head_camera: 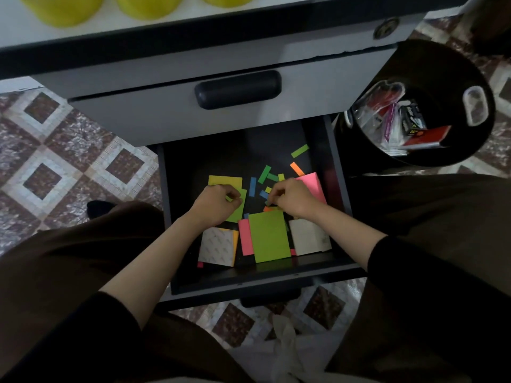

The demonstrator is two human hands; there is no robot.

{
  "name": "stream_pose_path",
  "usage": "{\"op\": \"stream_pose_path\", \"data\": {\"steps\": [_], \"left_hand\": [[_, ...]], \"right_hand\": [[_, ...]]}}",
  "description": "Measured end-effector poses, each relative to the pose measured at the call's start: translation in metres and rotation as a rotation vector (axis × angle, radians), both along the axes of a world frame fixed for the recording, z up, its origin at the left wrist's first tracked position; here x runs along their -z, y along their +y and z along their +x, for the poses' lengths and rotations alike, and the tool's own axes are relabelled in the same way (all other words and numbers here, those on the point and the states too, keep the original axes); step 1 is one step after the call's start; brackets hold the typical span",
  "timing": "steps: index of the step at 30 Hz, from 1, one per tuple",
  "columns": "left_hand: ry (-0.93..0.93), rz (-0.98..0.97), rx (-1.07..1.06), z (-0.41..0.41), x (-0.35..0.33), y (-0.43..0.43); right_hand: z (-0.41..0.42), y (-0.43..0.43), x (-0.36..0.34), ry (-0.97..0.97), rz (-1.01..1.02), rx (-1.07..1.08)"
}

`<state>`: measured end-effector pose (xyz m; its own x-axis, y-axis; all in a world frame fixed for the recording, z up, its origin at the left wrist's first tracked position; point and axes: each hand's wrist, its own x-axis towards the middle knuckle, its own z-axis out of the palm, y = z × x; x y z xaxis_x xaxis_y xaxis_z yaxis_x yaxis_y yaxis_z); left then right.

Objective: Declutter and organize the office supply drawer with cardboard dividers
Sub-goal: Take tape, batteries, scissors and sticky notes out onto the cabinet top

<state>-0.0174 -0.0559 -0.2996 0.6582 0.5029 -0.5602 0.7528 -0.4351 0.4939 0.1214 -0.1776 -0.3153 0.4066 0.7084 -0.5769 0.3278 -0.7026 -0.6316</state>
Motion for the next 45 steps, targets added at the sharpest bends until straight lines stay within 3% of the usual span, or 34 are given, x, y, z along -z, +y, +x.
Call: {"op": "stream_pose_path", "data": {"steps": [4, 7, 11, 15, 18, 22, 26, 28, 31, 34, 38, 42, 45], "left_hand": [[0.03, 0.031, 0.029, 0.003, 0.004, -0.001], [0.004, 0.108, 0.059, 0.006, 0.008, -0.001], [0.02, 0.262, 0.168, 0.006, 0.012, 0.018], [0.282, 0.287, 0.396, 0.002, 0.016, 0.03], [0.358, 0.304, 0.471, -0.001, 0.017, 0.031], [0.297, 0.311, 0.436, -0.004, 0.016, 0.037], [0.248, 0.241, 0.319, -0.004, 0.008, 0.037], [0.24, 0.24, 0.286, -0.007, 0.005, 0.039], [0.213, 0.259, 0.246, -0.012, 0.004, 0.046], [0.13, 0.321, 0.18, -0.013, 0.003, 0.056], [-0.059, 0.304, -0.091, -0.006, -0.004, 0.065], [-0.069, 0.159, -0.237, 0.001, -0.004, 0.067], [-0.039, 0.097, -0.177, 0.005, -0.003, 0.06]], "right_hand": [[0.012, 0.0, 0.001, -0.242, -0.081, -0.029], [0.021, -0.005, 0.002, -0.487, -0.155, -0.273], [0.025, -0.008, 0.006, -0.51, -0.291, -0.499], [0.03, -0.003, -0.01, -0.53, -0.309, -0.454], [0.042, 0.005, -0.024, -0.484, -0.275, -0.381], [0.051, 0.014, -0.03, -0.33, -0.137, -0.134], [0.044, 0.019, -0.026, -0.008, 0.033, 0.251], [0.041, 0.02, -0.022, 0.144, 0.014, 0.321], [0.045, 0.016, -0.014, -0.015, -0.06, 0.189], [0.046, 0.007, -0.009, -0.243, -0.196, -0.078], [0.037, 0.001, -0.006, -0.366, -0.323, -0.321], [0.035, 0.002, -0.005, -0.433, -0.349, -0.375], [0.036, 0.005, -0.006, -0.487, -0.383, -0.39]]}}
